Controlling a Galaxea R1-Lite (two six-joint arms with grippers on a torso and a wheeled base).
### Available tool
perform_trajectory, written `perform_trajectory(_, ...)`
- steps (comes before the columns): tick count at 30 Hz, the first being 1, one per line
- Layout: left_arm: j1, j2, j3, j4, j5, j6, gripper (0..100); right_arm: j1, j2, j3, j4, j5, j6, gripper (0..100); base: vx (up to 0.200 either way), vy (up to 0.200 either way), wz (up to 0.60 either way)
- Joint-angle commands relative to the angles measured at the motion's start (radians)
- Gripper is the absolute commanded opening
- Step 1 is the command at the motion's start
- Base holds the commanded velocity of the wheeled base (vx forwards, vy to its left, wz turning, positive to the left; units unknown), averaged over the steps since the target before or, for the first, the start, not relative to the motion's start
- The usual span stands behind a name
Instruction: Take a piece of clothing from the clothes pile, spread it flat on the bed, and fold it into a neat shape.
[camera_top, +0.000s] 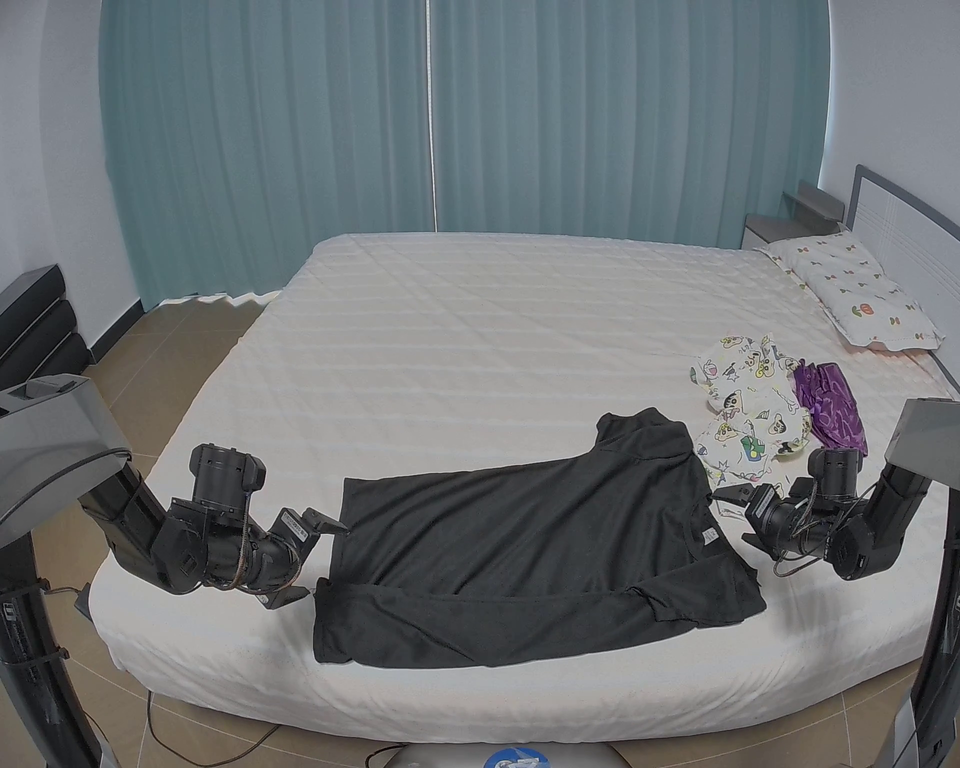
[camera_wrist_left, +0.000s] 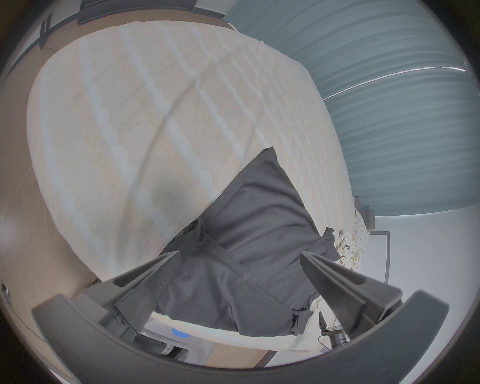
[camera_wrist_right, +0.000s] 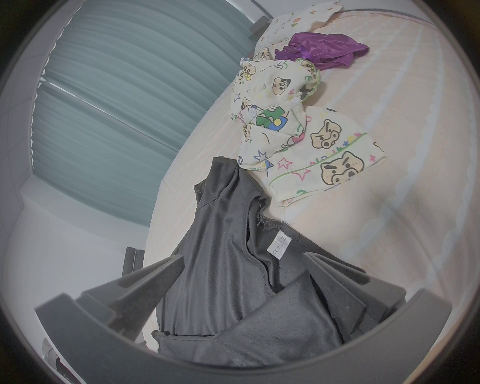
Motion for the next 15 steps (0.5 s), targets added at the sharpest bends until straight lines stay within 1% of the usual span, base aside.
perform_trajectory(1,-0.001,0.007,-0.014,-0.001,0.006,0.004,100,0.001,-0.006,0.008,-0.001,0.001,-0.003,100,0.000,0.000,0.00)
perform_trajectory(2,-0.001,0.016,-0.046,0.000,0.047,0.020,100,0.002,-0.008,0.009,-0.001,0.001,-0.005,100,0.000,0.000,0.00)
perform_trajectory(4,0.001,0.050,-0.080,0.006,0.064,0.145,100,0.004,-0.005,0.008,-0.001,-0.001,-0.005,100,0.000,0.000,0.00)
perform_trajectory(5,0.001,0.050,-0.080,0.006,0.064,0.145,100,0.004,-0.005,0.008,-0.001,-0.001,-0.005,100,0.000,0.000,0.00)
perform_trajectory(6,0.013,0.080,-0.080,0.008,0.067,0.315,100,0.004,-0.003,0.008,-0.001,-0.001,-0.013,100,0.000,0.000,0.00)
perform_trajectory(7,0.024,0.091,-0.079,0.013,0.060,0.393,100,0.004,-0.003,0.008,-0.001,-0.001,-0.019,100,0.000,0.000,0.00)
perform_trajectory(8,0.035,0.099,-0.069,0.009,0.055,0.451,100,0.004,-0.003,0.009,-0.001,-0.001,-0.023,100,0.000,0.000,0.00)
perform_trajectory(10,0.038,0.125,-0.074,0.005,0.041,0.496,100,0.004,-0.003,0.009,-0.001,0.001,-0.028,100,0.000,0.000,0.00)
perform_trajectory(14,0.033,0.159,-0.076,-0.001,0.009,0.522,100,0.004,-0.003,0.012,-0.001,-0.001,-0.029,100,0.000,0.000,0.00)
perform_trajectory(15,0.033,0.160,-0.069,-0.001,-0.006,0.551,100,0.004,0.000,0.011,-0.001,-0.001,-0.031,100,0.000,0.000,0.00)
